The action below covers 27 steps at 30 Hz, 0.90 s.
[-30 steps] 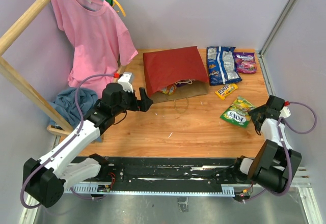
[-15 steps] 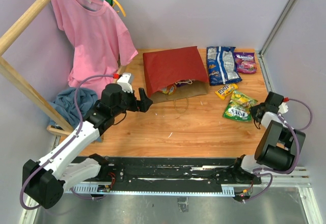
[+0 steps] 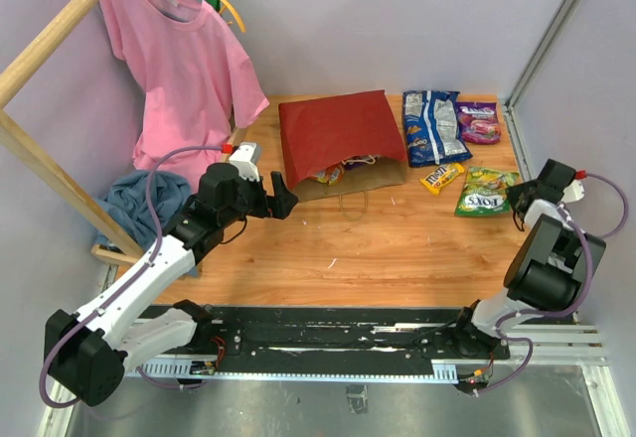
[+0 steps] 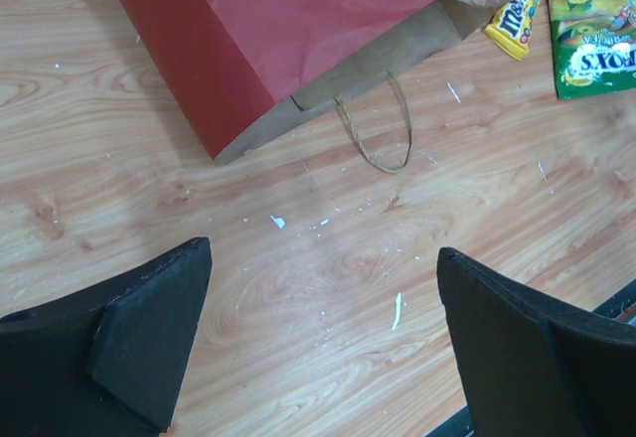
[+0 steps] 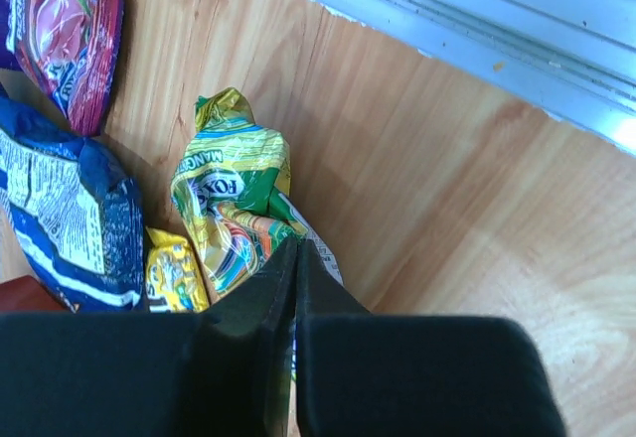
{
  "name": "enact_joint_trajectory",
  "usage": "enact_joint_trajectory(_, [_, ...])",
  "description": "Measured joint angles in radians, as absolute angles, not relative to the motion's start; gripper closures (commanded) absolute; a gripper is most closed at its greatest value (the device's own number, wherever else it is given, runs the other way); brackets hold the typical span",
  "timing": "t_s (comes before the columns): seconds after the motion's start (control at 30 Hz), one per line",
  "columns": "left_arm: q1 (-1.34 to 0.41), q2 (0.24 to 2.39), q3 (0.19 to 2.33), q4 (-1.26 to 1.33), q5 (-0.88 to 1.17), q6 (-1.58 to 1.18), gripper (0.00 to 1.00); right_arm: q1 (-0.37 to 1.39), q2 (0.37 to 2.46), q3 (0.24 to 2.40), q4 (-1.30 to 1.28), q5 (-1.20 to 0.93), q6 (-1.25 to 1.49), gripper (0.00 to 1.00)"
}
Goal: Take the snacks out of the paper bag
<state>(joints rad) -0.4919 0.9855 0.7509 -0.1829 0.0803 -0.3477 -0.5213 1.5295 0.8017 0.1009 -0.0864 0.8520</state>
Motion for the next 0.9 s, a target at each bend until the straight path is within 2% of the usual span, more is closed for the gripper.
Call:
enact_joint_trajectory(0.5, [-0.492,1.007,0.757,-0.206,0.064,-0.349,0.00,-0.524,1.822,1.097,0.121,-0.162,0.838,0.99])
enact_joint_trajectory(0.9, [-0.492,1.056,0.787,-0.215,0.062,-0.360,0.00,-0.514,1.921,1.193,0.131,-0.231,0.822,0.99])
